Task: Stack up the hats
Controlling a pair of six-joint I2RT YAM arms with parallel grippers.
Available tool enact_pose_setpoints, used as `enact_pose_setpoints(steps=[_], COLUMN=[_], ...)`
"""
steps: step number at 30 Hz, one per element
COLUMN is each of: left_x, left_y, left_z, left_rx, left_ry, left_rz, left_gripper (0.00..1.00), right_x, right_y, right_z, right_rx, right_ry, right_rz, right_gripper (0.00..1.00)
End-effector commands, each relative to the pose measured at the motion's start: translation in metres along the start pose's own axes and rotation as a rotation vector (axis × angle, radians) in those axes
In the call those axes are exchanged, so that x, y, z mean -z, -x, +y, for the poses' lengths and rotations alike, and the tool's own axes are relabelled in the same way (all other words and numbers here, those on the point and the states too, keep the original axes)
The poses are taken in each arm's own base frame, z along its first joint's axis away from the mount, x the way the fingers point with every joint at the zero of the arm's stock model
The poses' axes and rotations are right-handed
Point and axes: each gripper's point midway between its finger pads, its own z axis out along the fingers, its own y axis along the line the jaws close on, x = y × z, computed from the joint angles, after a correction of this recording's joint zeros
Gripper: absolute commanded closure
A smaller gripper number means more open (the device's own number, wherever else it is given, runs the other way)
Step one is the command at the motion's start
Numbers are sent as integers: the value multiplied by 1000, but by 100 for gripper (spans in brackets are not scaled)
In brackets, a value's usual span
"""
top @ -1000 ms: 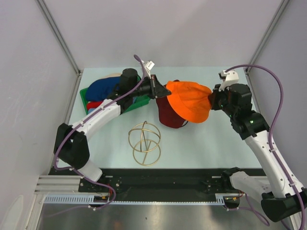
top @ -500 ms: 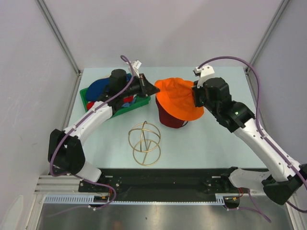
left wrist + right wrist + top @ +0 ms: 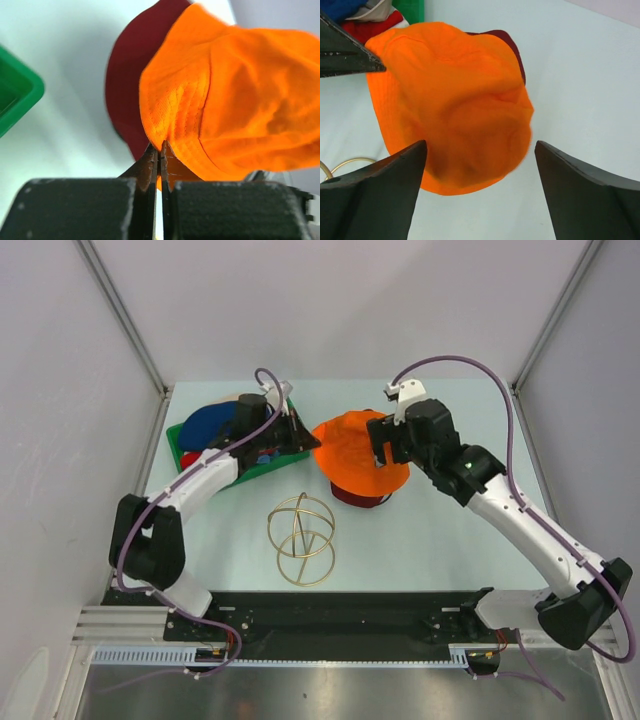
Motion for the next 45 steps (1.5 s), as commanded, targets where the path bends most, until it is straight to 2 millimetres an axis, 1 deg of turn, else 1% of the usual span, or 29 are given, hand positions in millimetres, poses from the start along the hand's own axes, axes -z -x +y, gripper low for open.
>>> enact_pose_setpoints(steps=[1,2,4,5,6,7,8,11,13,14,15,16,17,18,19,21,22,23,26,28,34,35,37,38,39,41,42,43,45], left_x=[-3,-3,-4,-5,-5,-5,-5,-4,-2,-3,-3,-3,-3,-4,-3,-4,-3,-4,-4,-3,-2,-2,-3,-3,-2,-2,-2,-2,-2], left_y=[10,10,8,8,6,5,3,0,-1,0,0,1,1,1,0,2,1,1,1,3,5,4,5,6,5,6,6,6,6], left_z=[20,21,23,23,24,23,22,23,21,19,19,19,18,19,18,19,19,19,14,11,9,9,9,9,9,8,8,8,8], left_rx=[-80,-91,-120,-131,-142,-160,-168,-181,-175,-175,-170,-168,-165,-161,-158,-146,-139,-135,-122,-121,-119,-118,-120,-119,-118,-119,-119,-119,-121], left_ry=[88,89,84,80,74,67,56,50,43,36,36,34,34,34,33,39,39,39,14,5,-1,-1,-1,0,0,0,-1,0,-2], left_rz=[4,11,17,19,25,29,36,37,33,32,32,31,31,32,33,24,24,22,21,12,4,6,4,2,2,1,0,1,1], left_gripper=[100,100,100,100,100,100,100,100,100,100,100,100,100,100,100,100,100,100,100,100,99,100,100,100,100,100,100,100,100], right_x=[19,21,20,15,13,10,3,5,12,16,15,23,24,22,24,21,19,17,9,4,-8,-10,-14,-17,-21,-25,-28,-30,-33], right_y=[35,38,39,33,30,24,10,-7,-23,-26,-42,-42,-46,-60,-63,-72,-80,-83,-96,-107,-122,-120,-124,-119,-123,-119,-123,-121,-124], right_z=[-9,-26,-30,-41,-44,-42,-47,-41,-36,-35,-35,-33,-31,-28,-25,-19,-19,-20,-18,-11,-8,-8,-5,-5,-5,-5,-4,-4,-2], right_rx=[-83,-127,-160,-182,-205,-220,-243,-295,-327,-340,-359,-384,-397,-410,-418,-426,-429,-430,-436,-445,-451,-450,-461,-454,-457,-452,-454,-457,-464], right_ry=[74,57,101,92,93,124,120,164,184,189,188,202,210,220,240,272,266,260,268,300,315,323,333,341,341,346,350,356,366], right_rz=[-112,-126,-133,-121,-118,-104,-74,-55,-59,-68,-40,-56,-51,-25,-24,-14,-3,-6,13,43,3,-21,-12,-43,-37,-66,-56,-70,-67], right_gripper=[3,1,1,1,1,1,1,1,1,1,1,1,1,1,1,2,2,2,4,6,8,8,8,9,9,10,10,11,11])
